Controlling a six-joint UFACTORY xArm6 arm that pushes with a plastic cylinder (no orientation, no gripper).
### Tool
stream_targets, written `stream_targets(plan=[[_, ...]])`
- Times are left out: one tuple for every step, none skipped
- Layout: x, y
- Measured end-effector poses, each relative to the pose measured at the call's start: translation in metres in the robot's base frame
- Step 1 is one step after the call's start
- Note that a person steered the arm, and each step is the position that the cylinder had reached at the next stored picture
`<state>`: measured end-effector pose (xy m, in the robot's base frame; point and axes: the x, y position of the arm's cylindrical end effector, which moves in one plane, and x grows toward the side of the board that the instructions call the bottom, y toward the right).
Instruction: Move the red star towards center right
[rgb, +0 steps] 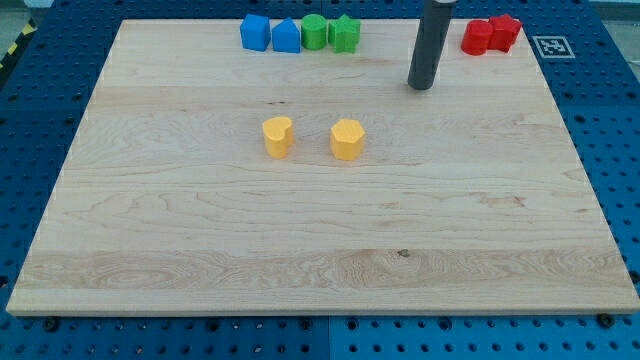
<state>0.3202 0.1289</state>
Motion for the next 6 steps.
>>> stream_targets(plan=[[-0.001,0.000],[-0.014,0.000],[-0.033,0.000],[-0.051,0.000],[-0.072,0.000],[-0.098,0.007]])
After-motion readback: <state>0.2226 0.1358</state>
